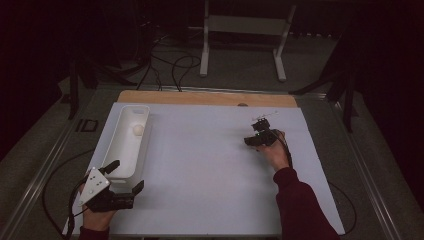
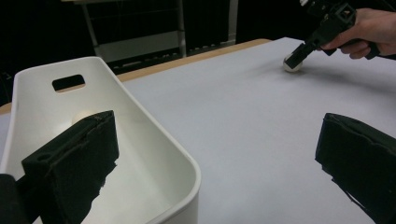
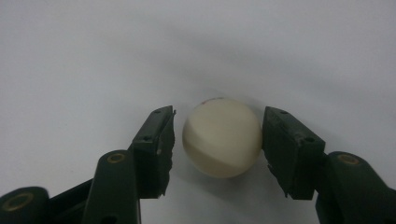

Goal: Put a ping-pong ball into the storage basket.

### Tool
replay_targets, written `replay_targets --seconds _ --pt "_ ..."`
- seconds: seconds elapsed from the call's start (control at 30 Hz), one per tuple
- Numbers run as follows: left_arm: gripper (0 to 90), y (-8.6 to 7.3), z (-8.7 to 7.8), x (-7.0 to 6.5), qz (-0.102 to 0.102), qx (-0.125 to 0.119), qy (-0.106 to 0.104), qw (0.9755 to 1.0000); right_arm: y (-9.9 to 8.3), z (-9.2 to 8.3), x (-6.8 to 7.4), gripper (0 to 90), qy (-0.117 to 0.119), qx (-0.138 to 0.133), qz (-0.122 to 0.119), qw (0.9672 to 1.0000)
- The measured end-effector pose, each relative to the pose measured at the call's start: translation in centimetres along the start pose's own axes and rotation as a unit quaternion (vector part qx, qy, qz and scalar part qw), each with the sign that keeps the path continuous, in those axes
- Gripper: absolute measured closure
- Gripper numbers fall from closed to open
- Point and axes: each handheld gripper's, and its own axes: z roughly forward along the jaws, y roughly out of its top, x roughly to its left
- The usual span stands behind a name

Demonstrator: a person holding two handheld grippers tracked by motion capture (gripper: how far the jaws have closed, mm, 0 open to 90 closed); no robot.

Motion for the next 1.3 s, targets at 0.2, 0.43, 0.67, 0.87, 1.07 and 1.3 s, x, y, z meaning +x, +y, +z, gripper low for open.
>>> replay_targets --seconds 0.2,0.43,0.67,0.87,1.07,1.3 --pt "0.0 0.0 0.0 0.0 0.0 0.001 0.0 1.0 0.0 0.2 0.0 49.3 -0.003 0.008 0.0 1.0" --pt "0.0 0.0 0.0 0.0 0.0 0.0 0.001 1.0 0.0 -0.1 -0.1 50.4 -0.003 0.001 -0.003 1.0" --pt "0.0 0.0 0.0 0.0 0.0 0.0 0.001 1.0 0.0 -0.8 0.1 50.5 0.001 -0.009 -0.002 1.0" --pt "0.0 0.0 0.0 0.0 0.0 0.0 0.001 1.0 0.1 -1.2 0.3 50.6 0.004 -0.016 -0.009 0.9998" --pt "0.0 0.0 0.0 0.0 0.0 -0.001 0.001 1.0 0.2 -1.5 0.6 50.6 0.007 -0.018 -0.012 0.9997" --pt "0.0 0.0 0.0 0.0 0.0 -0.001 0.001 1.0 0.3 -2.0 0.9 50.6 0.009 -0.022 -0.018 0.9996"
